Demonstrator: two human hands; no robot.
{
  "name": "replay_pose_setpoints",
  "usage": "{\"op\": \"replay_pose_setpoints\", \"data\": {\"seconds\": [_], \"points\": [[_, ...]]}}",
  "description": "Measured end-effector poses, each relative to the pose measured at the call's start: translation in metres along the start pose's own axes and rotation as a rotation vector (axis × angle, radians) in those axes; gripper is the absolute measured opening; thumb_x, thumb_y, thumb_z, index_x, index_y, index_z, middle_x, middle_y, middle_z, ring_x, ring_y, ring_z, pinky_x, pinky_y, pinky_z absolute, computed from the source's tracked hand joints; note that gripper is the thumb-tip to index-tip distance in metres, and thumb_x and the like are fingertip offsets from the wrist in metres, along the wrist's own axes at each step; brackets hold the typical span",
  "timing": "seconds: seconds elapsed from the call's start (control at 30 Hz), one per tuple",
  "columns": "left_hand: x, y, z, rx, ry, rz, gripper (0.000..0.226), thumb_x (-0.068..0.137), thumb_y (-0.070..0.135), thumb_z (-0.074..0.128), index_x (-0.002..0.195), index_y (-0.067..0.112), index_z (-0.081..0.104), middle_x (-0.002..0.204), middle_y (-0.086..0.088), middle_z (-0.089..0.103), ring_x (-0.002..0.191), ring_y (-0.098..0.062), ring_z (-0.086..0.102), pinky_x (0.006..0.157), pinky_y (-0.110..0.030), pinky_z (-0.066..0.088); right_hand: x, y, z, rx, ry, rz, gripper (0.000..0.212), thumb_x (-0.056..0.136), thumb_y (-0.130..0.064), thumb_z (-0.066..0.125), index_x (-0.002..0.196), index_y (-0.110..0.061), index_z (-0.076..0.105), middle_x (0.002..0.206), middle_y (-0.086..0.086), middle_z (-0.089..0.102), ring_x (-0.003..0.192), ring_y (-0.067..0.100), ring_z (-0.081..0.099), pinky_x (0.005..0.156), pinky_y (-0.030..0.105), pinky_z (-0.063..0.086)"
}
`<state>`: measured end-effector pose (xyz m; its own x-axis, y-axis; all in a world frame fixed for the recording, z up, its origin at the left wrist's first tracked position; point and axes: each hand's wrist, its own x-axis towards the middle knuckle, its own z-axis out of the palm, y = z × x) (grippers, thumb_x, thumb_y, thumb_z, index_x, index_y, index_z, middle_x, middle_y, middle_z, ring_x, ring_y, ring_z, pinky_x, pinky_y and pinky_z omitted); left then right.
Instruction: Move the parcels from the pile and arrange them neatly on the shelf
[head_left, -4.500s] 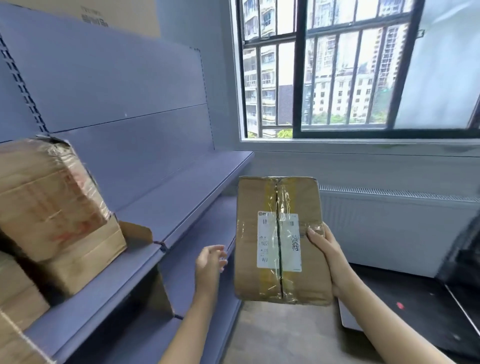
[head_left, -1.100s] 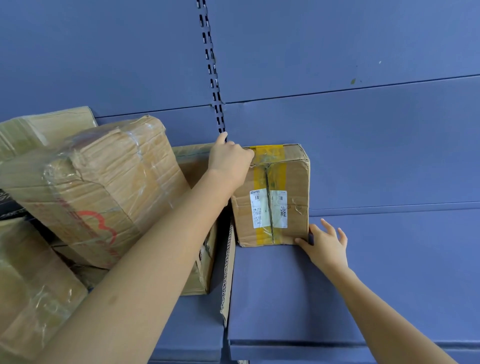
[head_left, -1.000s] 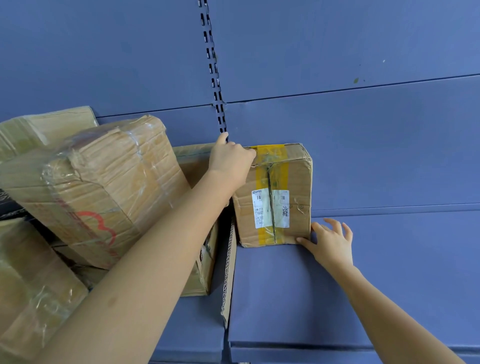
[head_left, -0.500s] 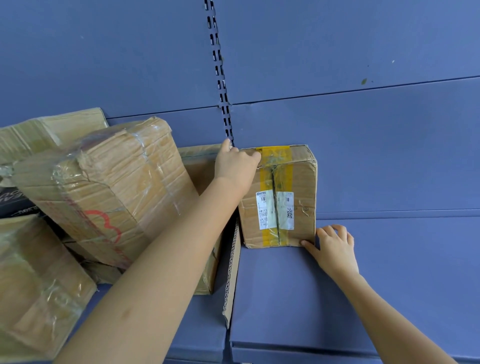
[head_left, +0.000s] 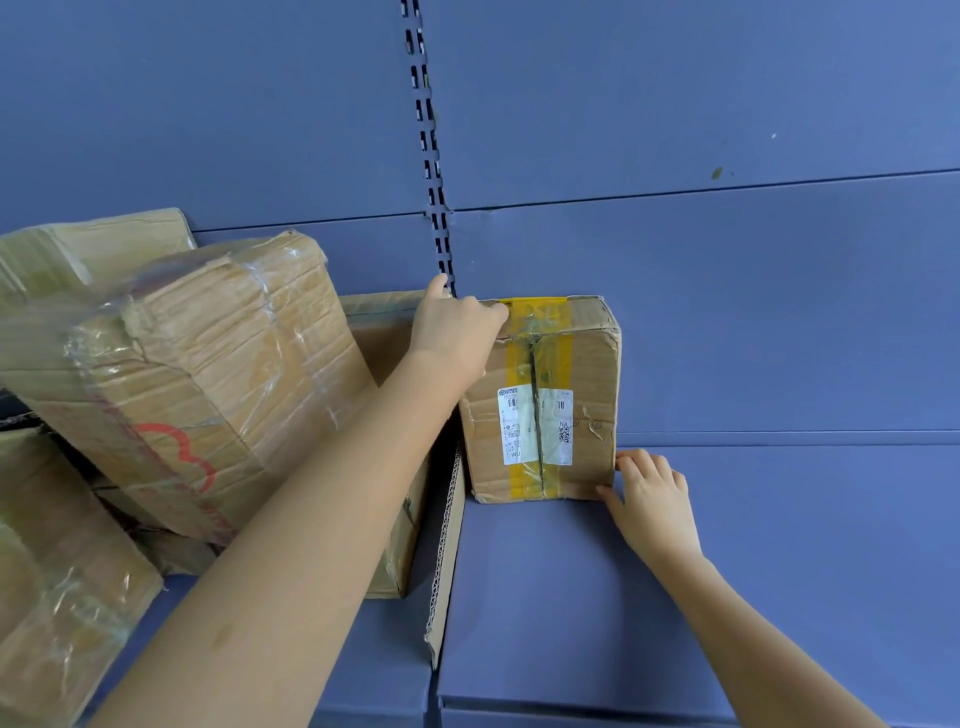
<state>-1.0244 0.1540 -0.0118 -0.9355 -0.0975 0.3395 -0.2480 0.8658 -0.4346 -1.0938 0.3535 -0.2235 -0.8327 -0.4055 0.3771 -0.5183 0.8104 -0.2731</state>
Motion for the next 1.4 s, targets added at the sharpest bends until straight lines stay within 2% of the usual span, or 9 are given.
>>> {"op": "replay_pose_setpoints", "data": {"seconds": [0.27, 0.4, 0.53, 0.67, 0.8, 0.9, 0.97, 1.2, 1.4], "points": [[-0.028, -0.008, 0.001, -0.014, -0.019, -0.06, 0.051, 0.09, 0.036, 0.061, 0.131, 0.014, 0.04, 0.14, -0.01, 0.051, 0.142, -0.03, 0.027, 0.118, -0.044, 0.004, -0.033, -0.007, -0.02, 0.051, -0.051, 0.028, 0.054, 0.098, -0.039, 0.046, 0.146, -0.02, 0.032, 0.148, -0.004, 0.036, 0.135, 0.021, 0.034, 0.109, 0.031, 0.024], [-0.041, -0.002, -0.01, 0.047, -0.028, -0.082, 0.054, 0.095, 0.015, 0.052, 0.144, 0.006, 0.031, 0.156, -0.017, 0.024, 0.148, -0.029, 0.006, 0.119, -0.04, 0.001, -0.05, 0.001, -0.042, -0.009, -0.02, -0.154, 0.055, 0.095, -0.035, 0.051, 0.146, -0.02, 0.037, 0.147, -0.002, 0.039, 0.134, 0.024, 0.037, 0.11, 0.034, 0.024], [-0.066, 0.013, -0.023, -0.094, 0.052, -0.129, 0.065, 0.095, 0.011, 0.046, 0.15, 0.003, 0.013, 0.16, -0.017, 0.008, 0.148, -0.029, -0.001, 0.12, -0.038, -0.001, -0.051, -0.002, -0.066, -0.013, 0.019, -0.194, 0.055, 0.097, -0.037, 0.048, 0.147, -0.021, 0.034, 0.148, -0.004, 0.036, 0.135, 0.022, 0.034, 0.111, 0.032, 0.022], [-0.121, 0.021, -0.023, -0.232, 0.171, -0.106, 0.061, 0.097, 0.022, 0.036, 0.151, 0.008, 0.013, 0.161, -0.012, 0.001, 0.148, -0.027, -0.008, 0.12, -0.039, -0.004, -0.056, -0.032, -0.079, 0.087, 0.083, -0.329, 0.052, 0.084, -0.019, 0.07, 0.133, -0.016, 0.053, 0.132, 0.002, 0.054, 0.118, 0.028, 0.051, 0.096, 0.039, 0.042], [-0.182, 0.016, -0.019, -0.279, 0.185, -0.093, 0.065, 0.097, 0.028, 0.036, 0.153, 0.009, 0.008, 0.161, -0.007, -0.003, 0.148, -0.021, -0.011, 0.119, -0.035, -0.008, -0.068, -0.085, -0.074, 0.256, 0.202, -0.606, 0.067, 0.068, -0.005, 0.082, 0.126, -0.017, 0.052, 0.119, 0.001, 0.058, 0.107, 0.02, 0.048, 0.082, 0.034, 0.048], [-0.22, -0.002, -0.032, -0.326, 0.281, -0.094, 0.061, 0.092, 0.025, 0.046, 0.148, 0.008, 0.03, 0.158, -0.008, 0.021, 0.147, -0.022, 0.013, 0.119, -0.038, 0.018, -0.071, -0.138, -0.079, 0.465, 0.282, -0.691, 0.056, 0.079, -0.008, 0.072, 0.129, -0.016, 0.049, 0.123, 0.002, 0.054, 0.111, 0.019, 0.048, 0.092, 0.025, 0.037], [-0.244, -0.02, -0.041, -0.286, 0.346, -0.126, 0.059, 0.089, 0.029, 0.046, 0.144, 0.009, 0.039, 0.154, -0.007, 0.032, 0.144, -0.021, 0.025, 0.117, -0.037, 0.024, -0.072, -0.176, -0.09, 0.589, 0.33, -0.743, 0.041, 0.088, -0.017, 0.057, 0.128, -0.011, 0.05, 0.123, 0.007, 0.055, 0.112, 0.022, 0.05, 0.096, 0.024, 0.034], [-0.324, -0.125, -0.041, -0.287, 0.309, -0.53, 0.065, 0.098, 0.036, 0.04, 0.153, 0.022, 0.009, 0.161, 0.008, -0.001, 0.144, -0.002, -0.013, 0.116, -0.024, -0.005, -0.09, -0.292, -0.131, 0.775, 0.461, -0.949, 0.043, 0.086, -0.016, 0.051, 0.129, -0.01, 0.047, 0.126, 0.009, 0.051, 0.118, 0.025, 0.047, 0.101, 0.032, 0.034], [-0.395, -0.207, -0.027, -0.195, 0.238, -0.644, 0.069, 0.097, 0.039, 0.042, 0.153, 0.02, 0.007, 0.161, 0.005, -0.002, 0.146, -0.006, -0.011, 0.112, -0.021, -0.012, -0.113, -0.395, -0.129, 0.731, 0.449, -1.054, 0.046, 0.079, -0.004, 0.062, 0.124, 0.0, 0.057, 0.122, 0.015, 0.059, 0.117, 0.027, 0.047, 0.099, 0.037, 0.035]]}}
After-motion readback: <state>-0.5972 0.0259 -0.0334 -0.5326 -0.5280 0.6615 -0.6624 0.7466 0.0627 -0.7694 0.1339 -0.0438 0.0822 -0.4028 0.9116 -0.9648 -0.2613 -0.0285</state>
